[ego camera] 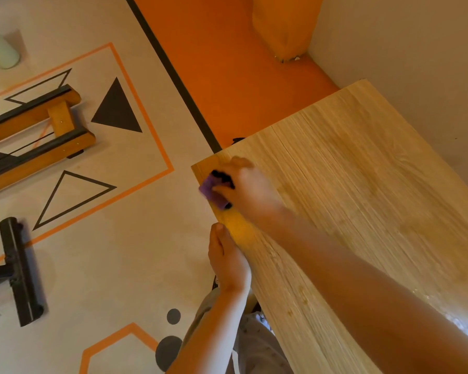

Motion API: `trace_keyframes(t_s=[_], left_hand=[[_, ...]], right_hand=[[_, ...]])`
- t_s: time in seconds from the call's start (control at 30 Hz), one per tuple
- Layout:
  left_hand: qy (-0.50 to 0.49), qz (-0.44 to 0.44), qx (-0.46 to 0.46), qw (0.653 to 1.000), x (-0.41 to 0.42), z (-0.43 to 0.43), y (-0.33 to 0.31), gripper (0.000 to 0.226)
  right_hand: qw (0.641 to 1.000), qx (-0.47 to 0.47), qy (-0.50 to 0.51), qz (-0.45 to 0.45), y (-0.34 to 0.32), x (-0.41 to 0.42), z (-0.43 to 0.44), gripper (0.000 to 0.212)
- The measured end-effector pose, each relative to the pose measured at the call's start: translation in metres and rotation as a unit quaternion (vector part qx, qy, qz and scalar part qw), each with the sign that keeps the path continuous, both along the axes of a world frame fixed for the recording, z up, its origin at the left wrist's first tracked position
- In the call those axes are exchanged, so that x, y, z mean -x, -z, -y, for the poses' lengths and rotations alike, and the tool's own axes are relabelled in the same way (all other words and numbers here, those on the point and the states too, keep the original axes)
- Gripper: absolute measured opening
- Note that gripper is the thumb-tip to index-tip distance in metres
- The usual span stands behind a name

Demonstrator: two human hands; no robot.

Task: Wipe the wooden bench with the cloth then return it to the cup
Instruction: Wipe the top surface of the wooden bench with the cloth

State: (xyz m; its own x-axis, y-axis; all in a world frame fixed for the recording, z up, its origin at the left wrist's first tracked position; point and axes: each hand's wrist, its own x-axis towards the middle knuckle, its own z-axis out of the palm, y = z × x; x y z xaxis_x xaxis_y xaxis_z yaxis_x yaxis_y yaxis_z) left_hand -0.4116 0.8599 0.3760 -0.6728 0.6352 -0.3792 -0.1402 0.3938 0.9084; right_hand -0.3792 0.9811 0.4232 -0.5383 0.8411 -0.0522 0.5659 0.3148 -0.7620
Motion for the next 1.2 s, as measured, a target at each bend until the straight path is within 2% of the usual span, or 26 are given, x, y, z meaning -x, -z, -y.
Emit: trace_keyframes(t_s=[0.07, 0.17, 0.27, 0.4, 0.47, 0.53, 0.63, 0.7, 0.77, 0.9, 0.97, 1.2], left_hand=[[0.019, 0.001, -0.002, 1.000, 0.002, 0.001, 0.003, 0.035], [0.030, -0.004, 0.003, 1.000, 0.004, 0.003, 0.006, 0.031], [0.028, -0.017, 0.010, 0.999, 0.004, 0.002, 0.003, 0.032], [0.042, -0.052, 0.044, 0.997, 0.006, 0.002, -0.001, 0.031], [0.071, -0.066, 0.055, 0.994, 0.011, -0.001, -0.002, 0.023], [0.091, -0.125, 0.047, 0.987, 0.021, -0.010, -0.003, 0.034], [0.126, -0.309, 0.022, 0.942, 0.046, -0.037, -0.008, 0.058], [0.175, -0.392, 0.016, 0.903, 0.059, -0.064, -0.014, 0.056], [0.222, -0.437, 0.022, 0.871, 0.066, -0.091, -0.017, 0.050], [0.319, -0.485, 0.024, 0.814, 0.065, -0.126, -0.013, 0.045], [0.343, -0.486, 0.036, 0.803, 0.064, -0.128, -0.009, 0.042], [0.338, -0.504, 0.037, 0.794, 0.063, -0.128, -0.008, 0.037]], right_hand=[[0.998, 0.012, 0.058, -0.027, -0.006, -0.020, -0.022, 0.008], [0.988, -0.026, 0.153, 0.019, -0.005, -0.037, -0.040, 0.008], [0.994, -0.016, 0.104, -0.005, 0.002, -0.023, -0.014, 0.008], [0.999, -0.031, 0.014, 0.020, 0.006, -0.010, 0.017, 0.011], [0.998, -0.033, 0.032, 0.030, 0.002, -0.023, -0.001, 0.014], [0.994, -0.040, 0.096, 0.039, -0.002, -0.049, -0.028, 0.015], [0.977, -0.048, 0.197, 0.074, -0.006, -0.092, -0.064, 0.017], [0.971, -0.050, 0.219, 0.083, -0.005, -0.101, -0.073, 0.016], [0.975, -0.052, 0.202, 0.080, -0.002, -0.094, -0.067, 0.015], [0.989, -0.061, 0.115, 0.069, 0.008, -0.071, -0.044, 0.008], [0.988, -0.070, 0.114, 0.071, 0.007, -0.079, -0.051, 0.013], [0.948, -0.034, 0.312, 0.054, 0.000, -0.165, -0.116, 0.008]])
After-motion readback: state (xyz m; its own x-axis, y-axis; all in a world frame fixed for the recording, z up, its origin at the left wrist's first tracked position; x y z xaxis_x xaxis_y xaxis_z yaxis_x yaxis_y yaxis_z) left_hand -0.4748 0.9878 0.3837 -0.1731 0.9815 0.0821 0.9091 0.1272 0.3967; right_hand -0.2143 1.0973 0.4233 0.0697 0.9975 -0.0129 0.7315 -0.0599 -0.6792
